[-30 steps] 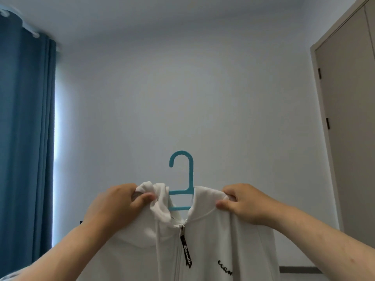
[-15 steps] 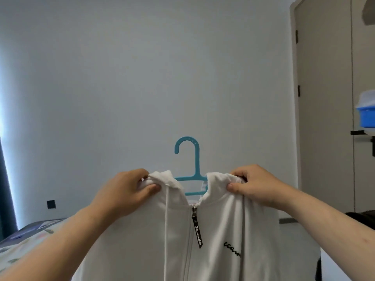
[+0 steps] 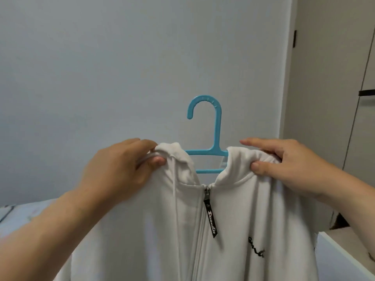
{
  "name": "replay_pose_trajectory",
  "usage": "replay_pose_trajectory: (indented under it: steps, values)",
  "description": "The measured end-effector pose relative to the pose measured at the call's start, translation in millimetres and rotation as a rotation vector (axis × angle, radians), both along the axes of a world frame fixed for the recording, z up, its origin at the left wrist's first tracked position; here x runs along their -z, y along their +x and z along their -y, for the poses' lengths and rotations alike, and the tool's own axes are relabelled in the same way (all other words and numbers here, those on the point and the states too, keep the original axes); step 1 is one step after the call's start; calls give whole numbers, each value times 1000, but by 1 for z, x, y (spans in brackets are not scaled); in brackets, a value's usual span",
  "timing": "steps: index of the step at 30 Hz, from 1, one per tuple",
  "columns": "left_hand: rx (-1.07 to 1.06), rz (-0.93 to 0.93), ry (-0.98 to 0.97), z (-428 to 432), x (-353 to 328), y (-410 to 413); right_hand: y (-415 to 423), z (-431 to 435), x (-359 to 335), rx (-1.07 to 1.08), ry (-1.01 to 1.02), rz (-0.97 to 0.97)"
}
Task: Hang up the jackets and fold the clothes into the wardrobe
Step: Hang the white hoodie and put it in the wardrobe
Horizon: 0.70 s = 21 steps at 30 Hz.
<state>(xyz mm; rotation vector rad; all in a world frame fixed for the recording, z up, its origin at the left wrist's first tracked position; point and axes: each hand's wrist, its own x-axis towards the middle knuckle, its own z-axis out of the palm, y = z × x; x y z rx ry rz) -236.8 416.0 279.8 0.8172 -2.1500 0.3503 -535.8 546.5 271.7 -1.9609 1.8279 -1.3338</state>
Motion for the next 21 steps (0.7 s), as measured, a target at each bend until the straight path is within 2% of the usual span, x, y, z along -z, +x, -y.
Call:
replay_pose_trajectory:
  steps: [5,10,21]
  values:
    - [39,26,3,42,-15,-59,-50,33,-20,96,28,22]
    - [24,34,-13,61,-71,-98,-90,48,-80,155,47,59]
    - [42,-2,136,26,-206,-165,-146,2,-226,295,125,68]
